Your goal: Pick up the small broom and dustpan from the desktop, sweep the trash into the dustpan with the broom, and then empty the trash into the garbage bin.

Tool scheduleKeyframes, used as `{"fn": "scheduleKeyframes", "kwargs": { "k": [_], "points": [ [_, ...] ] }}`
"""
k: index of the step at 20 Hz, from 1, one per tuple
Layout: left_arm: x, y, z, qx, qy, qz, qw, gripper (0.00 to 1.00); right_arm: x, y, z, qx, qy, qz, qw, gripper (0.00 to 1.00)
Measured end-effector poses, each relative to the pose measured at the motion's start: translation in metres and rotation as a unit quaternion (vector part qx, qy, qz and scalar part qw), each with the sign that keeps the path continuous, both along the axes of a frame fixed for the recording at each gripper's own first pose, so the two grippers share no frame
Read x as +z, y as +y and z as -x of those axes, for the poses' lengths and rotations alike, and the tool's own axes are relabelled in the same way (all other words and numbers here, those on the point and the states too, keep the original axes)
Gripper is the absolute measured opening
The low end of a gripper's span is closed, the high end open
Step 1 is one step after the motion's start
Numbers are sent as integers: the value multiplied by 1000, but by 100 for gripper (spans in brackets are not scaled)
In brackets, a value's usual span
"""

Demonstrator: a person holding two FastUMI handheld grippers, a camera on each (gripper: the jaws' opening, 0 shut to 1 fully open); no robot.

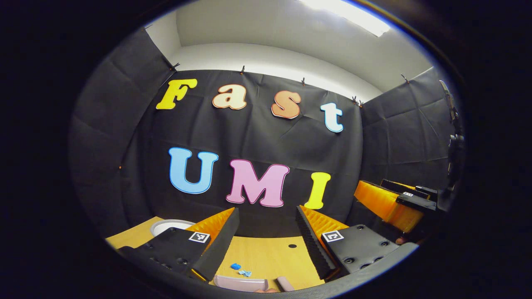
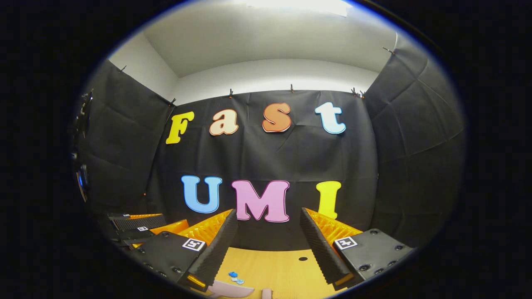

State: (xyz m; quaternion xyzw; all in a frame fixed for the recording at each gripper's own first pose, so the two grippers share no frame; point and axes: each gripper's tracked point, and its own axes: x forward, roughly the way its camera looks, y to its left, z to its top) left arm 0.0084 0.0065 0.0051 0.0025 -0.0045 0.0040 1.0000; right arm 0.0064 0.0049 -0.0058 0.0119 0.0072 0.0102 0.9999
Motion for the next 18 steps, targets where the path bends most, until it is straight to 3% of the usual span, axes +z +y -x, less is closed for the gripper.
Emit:
{"fn": "scheduleKeyframes", "kwargs": {
  "k": [18],
  "points": [
    [-13,17,-18,9,19,-6,1000,80,-34,12,-27,7,31,27,999,96]
  ]
}}
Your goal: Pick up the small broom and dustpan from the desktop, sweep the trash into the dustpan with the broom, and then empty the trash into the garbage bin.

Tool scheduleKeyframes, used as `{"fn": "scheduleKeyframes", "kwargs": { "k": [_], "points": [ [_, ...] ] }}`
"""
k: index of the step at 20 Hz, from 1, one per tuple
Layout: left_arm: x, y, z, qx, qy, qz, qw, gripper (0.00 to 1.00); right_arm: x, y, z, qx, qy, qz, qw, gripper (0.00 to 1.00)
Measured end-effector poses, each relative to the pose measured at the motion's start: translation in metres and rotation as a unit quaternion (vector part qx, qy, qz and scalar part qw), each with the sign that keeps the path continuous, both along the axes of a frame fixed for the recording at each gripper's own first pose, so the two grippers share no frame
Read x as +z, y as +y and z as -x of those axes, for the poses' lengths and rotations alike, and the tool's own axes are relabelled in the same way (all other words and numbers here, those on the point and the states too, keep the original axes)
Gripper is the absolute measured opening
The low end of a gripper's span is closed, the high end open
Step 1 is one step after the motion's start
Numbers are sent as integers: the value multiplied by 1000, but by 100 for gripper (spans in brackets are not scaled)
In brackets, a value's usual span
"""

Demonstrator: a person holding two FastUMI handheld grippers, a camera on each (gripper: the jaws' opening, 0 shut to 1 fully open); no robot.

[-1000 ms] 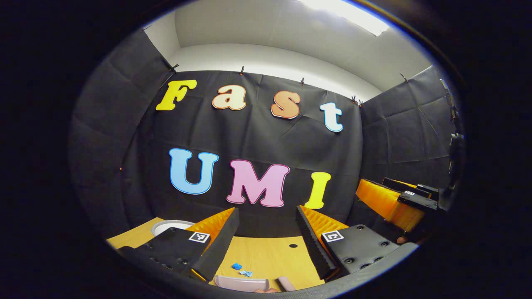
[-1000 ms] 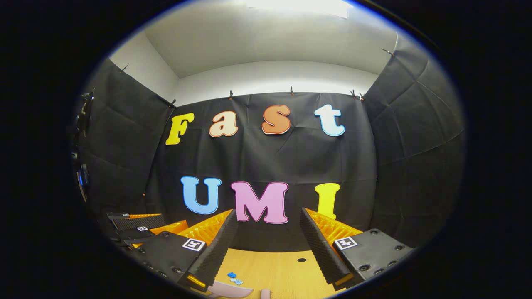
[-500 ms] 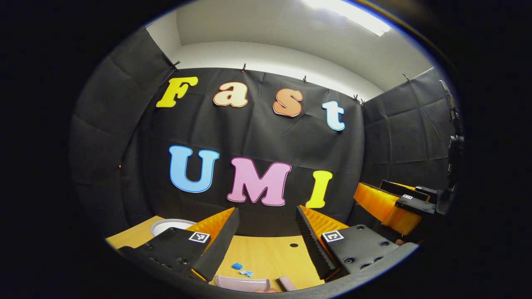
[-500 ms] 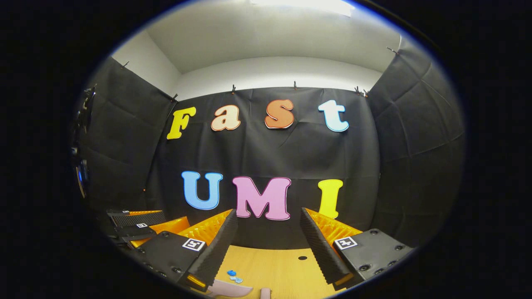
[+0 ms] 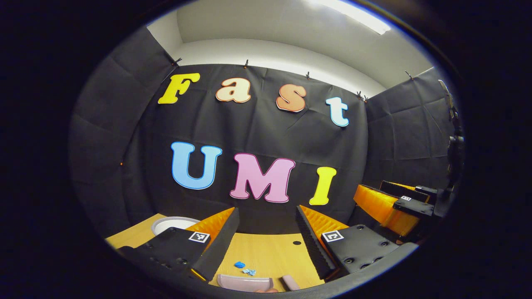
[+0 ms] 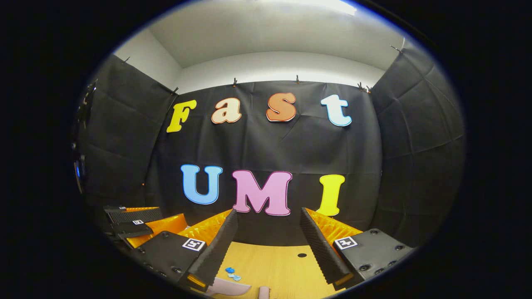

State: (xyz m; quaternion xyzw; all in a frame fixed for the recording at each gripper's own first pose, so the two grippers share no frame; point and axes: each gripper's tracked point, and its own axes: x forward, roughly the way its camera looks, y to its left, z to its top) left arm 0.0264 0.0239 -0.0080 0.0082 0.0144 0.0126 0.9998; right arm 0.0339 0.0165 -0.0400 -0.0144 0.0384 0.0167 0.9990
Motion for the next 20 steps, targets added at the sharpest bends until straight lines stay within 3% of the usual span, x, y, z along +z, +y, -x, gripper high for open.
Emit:
{"fn": "scheduleKeyframes", "kwargs": {
  "k": [6,13,14,20],
  "points": [
    [-39,3,-1,-6,47,-24,999,80,-28,3,-4,5,30,5,1000,96],
    [-58,15,-2,3,81,-18,997,81,-53,1,-8,-3,67,-7,998,95],
    [-61,15,-2,4,87,-18,996,81,-57,2,-7,-3,73,-8,997,100],
    [-86,21,7,-1,134,-34,990,81,-94,8,-6,-9,126,-18,992,97]
  ]
}}
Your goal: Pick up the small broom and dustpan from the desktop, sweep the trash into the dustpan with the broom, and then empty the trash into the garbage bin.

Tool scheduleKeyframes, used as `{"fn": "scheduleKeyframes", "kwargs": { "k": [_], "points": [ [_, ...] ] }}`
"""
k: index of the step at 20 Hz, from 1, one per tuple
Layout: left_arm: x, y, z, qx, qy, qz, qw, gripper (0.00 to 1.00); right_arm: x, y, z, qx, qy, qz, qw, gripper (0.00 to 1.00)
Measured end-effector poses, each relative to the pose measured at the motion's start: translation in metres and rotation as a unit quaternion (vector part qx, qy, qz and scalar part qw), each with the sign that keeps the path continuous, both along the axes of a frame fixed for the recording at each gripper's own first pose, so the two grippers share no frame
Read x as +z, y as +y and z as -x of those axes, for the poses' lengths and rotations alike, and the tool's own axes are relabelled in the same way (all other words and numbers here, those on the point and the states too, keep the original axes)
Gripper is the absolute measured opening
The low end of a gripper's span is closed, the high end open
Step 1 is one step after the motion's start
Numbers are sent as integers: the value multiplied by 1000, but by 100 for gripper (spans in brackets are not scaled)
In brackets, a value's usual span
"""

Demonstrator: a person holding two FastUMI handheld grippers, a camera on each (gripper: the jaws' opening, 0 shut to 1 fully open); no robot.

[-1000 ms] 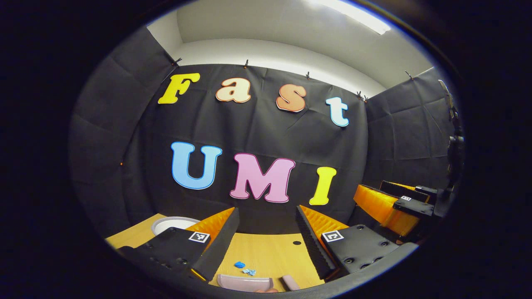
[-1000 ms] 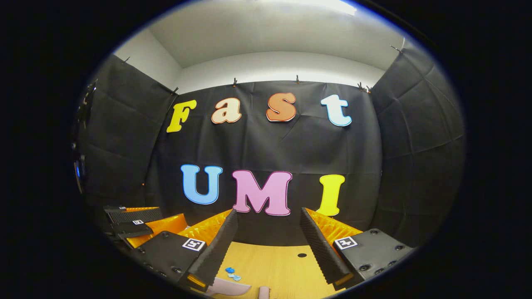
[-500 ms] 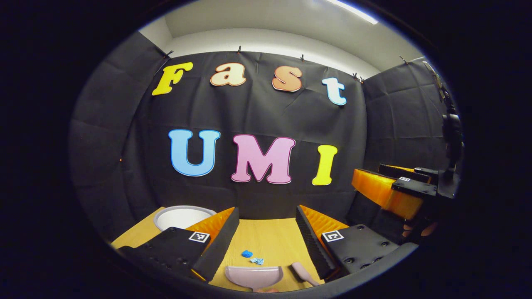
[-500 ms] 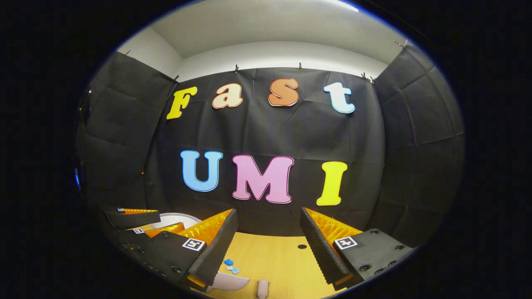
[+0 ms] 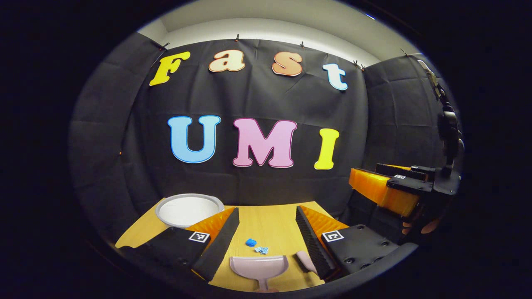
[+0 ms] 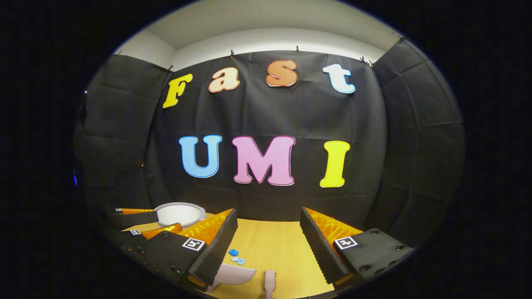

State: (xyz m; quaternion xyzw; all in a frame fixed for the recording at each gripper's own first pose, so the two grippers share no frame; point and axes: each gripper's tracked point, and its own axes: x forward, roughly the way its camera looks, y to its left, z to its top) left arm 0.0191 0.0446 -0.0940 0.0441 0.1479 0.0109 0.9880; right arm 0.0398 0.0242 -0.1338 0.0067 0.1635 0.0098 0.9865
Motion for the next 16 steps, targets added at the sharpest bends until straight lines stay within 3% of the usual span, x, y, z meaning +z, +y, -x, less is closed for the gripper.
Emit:
{"fn": "scheduleKeyframes", "kwargs": {
  "k": [6,10,13,16],
  "points": [
    [-66,2,12,8,101,15,995,81,-92,-10,10,-18,126,-5,992,97],
    [-135,6,12,30,216,17,976,81,-186,-4,28,-8,254,-47,966,98],
    [-183,18,25,53,337,-9,940,82,-252,-6,57,0,369,-52,928,97],
    [-226,24,35,59,424,-9,904,83,-312,-1,97,9,498,-59,865,99]
  ]
}}
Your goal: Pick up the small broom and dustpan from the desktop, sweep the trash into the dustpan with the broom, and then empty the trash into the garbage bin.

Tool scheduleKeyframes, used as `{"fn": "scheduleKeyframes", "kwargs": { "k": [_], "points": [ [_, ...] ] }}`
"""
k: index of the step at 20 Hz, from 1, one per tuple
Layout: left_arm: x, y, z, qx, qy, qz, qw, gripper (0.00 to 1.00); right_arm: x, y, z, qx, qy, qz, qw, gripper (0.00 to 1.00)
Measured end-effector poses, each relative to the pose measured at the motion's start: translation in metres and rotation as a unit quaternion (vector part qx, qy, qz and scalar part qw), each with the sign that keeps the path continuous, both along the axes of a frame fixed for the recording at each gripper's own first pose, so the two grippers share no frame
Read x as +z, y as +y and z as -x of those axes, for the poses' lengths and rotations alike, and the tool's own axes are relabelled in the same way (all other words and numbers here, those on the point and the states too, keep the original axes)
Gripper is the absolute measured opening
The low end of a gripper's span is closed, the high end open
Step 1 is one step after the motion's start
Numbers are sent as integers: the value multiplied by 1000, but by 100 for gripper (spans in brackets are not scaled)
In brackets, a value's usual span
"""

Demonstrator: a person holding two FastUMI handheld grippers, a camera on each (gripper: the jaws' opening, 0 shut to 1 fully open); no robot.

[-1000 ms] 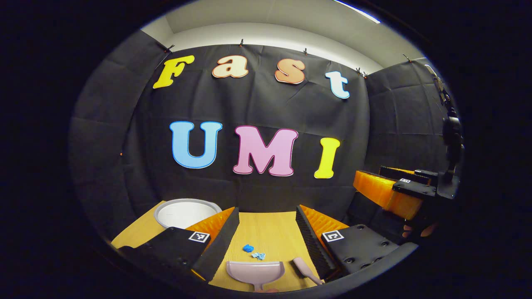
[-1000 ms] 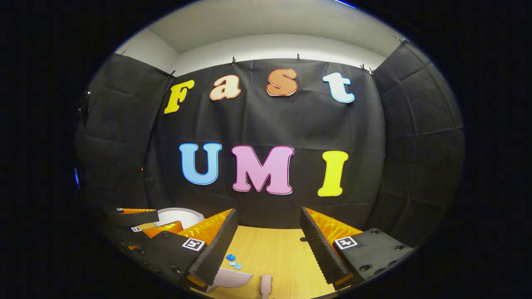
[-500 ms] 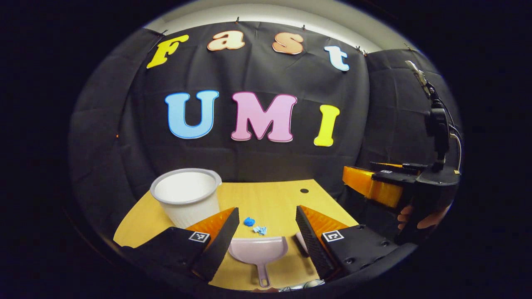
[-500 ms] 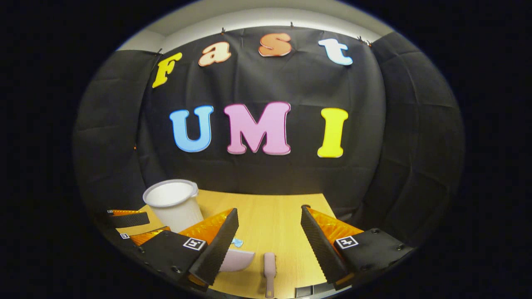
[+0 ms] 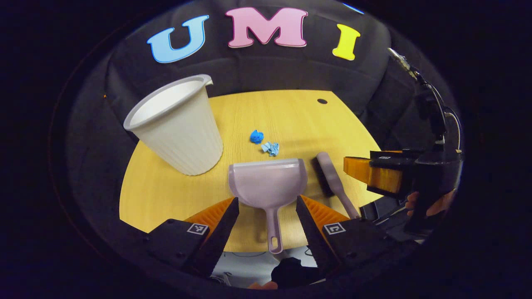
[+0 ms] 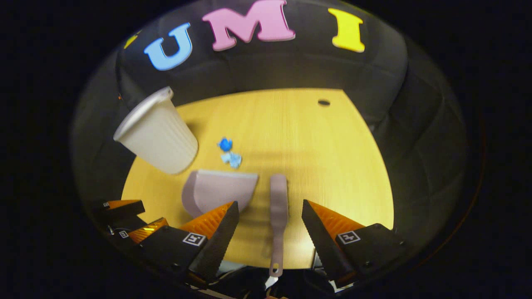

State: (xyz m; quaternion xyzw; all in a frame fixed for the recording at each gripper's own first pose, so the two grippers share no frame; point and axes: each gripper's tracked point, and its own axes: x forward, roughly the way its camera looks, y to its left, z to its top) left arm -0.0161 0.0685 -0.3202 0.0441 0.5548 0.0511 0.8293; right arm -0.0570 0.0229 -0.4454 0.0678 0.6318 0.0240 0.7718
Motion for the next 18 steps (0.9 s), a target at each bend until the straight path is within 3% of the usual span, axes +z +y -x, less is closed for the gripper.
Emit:
{"fn": "scheduleKeyframes", "kwargs": {
  "k": [4,8,11,17,18],
  "points": [
    [-34,5,-4,25,101,13,995,83,-55,-2,32,11,118,6,993,99],
    [-44,17,-33,56,183,36,981,83,-86,4,45,33,190,9,981,99],
    [-70,27,-40,56,205,22,977,83,-104,4,45,40,220,21,974,99],
    [-101,23,-56,65,226,40,971,83,-124,6,42,41,245,40,968,98],
    [-103,24,-58,67,227,38,971,83,-126,7,41,42,247,41,967,89]
  ]
}}
